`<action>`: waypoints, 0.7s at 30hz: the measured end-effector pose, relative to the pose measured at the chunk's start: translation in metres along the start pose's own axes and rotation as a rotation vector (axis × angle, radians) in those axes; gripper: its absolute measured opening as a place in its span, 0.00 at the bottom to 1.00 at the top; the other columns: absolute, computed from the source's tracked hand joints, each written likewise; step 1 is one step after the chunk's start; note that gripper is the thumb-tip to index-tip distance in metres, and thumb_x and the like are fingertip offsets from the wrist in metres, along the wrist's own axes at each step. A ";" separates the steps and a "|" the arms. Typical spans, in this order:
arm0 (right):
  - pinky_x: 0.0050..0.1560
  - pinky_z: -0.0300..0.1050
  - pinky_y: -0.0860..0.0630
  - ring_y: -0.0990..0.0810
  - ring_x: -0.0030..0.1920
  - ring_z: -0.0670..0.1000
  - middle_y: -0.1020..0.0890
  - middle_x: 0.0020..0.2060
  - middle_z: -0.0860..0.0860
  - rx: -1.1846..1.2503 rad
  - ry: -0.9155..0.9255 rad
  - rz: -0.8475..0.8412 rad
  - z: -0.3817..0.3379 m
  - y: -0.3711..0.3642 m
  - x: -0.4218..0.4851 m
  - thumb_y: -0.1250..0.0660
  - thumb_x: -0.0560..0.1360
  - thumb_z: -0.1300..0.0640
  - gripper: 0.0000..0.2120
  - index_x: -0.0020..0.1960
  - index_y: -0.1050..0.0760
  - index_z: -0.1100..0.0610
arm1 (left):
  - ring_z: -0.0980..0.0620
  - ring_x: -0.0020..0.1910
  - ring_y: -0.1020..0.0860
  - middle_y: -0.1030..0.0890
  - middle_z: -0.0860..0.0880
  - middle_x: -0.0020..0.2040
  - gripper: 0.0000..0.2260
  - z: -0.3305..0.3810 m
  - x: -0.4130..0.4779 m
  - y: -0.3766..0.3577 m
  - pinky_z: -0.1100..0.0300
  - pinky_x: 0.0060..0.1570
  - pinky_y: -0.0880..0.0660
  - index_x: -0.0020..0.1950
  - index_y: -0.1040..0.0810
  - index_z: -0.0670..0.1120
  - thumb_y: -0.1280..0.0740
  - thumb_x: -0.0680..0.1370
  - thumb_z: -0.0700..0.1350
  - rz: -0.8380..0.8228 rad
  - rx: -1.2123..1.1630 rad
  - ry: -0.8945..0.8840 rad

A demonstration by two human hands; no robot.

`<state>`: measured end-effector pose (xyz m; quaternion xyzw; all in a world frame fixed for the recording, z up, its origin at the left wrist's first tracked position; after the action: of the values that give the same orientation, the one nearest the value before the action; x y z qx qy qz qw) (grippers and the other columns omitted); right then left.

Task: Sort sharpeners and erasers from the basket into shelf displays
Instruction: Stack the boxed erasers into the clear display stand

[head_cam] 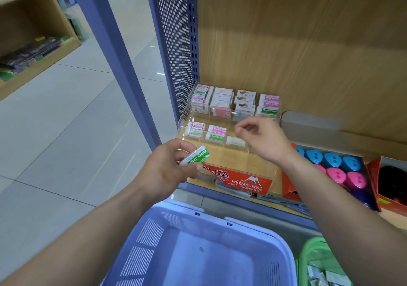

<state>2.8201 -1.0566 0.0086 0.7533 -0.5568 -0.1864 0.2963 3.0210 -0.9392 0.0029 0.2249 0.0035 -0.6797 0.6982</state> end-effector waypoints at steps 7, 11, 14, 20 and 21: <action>0.35 0.41 0.23 0.19 0.34 0.48 0.17 0.43 0.51 0.442 0.030 -0.213 -0.060 -0.026 -0.053 0.30 0.78 0.61 0.07 0.55 0.18 0.53 | 0.50 0.39 0.16 0.14 0.47 0.46 0.13 0.022 -0.012 -0.013 0.61 0.41 0.21 0.55 0.19 0.46 0.25 0.74 0.34 -0.028 -0.033 -0.087; 0.40 0.46 0.20 0.18 0.35 0.49 0.19 0.43 0.53 0.471 -0.024 -0.187 -0.056 -0.018 -0.058 0.31 0.79 0.63 0.07 0.54 0.18 0.55 | 0.43 0.47 0.15 0.15 0.45 0.52 0.16 0.026 -0.013 -0.009 0.51 0.52 0.19 0.55 0.20 0.48 0.25 0.73 0.32 0.025 -0.099 -0.114; 0.45 0.52 0.18 0.17 0.37 0.52 0.19 0.42 0.54 0.464 -0.048 -0.259 -0.050 -0.023 -0.067 0.30 0.78 0.64 0.06 0.54 0.20 0.58 | 0.42 0.46 0.15 0.15 0.45 0.49 0.15 0.026 -0.014 -0.007 0.52 0.51 0.18 0.52 0.19 0.48 0.25 0.73 0.31 0.042 -0.085 -0.113; 0.37 0.41 0.22 0.17 0.35 0.50 0.16 0.42 0.51 0.361 -0.155 -0.208 -0.016 -0.024 -0.064 0.27 0.76 0.61 0.06 0.52 0.19 0.54 | 0.52 0.50 0.17 0.17 0.54 0.51 0.16 0.011 -0.011 -0.008 0.60 0.49 0.20 0.58 0.21 0.53 0.23 0.73 0.41 0.008 0.189 -0.088; 0.37 0.41 0.22 0.17 0.34 0.49 0.16 0.42 0.50 0.310 -0.173 -0.163 -0.007 -0.021 -0.058 0.27 0.76 0.60 0.06 0.52 0.19 0.53 | 0.55 0.52 0.19 0.18 0.56 0.53 0.17 0.009 -0.010 -0.002 0.65 0.48 0.23 0.60 0.22 0.54 0.23 0.73 0.44 0.029 0.284 -0.085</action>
<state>2.8212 -0.9954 -0.0026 0.8138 -0.5392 -0.1858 0.1115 3.0153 -0.9324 0.0132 0.2928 -0.1255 -0.6720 0.6685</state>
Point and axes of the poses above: each hand's wrist, its own x-axis towards the middle knuckle, its own y-axis out of the back of the hand, z = x × y, the point moved 9 cm from there along x, towards the middle knuckle
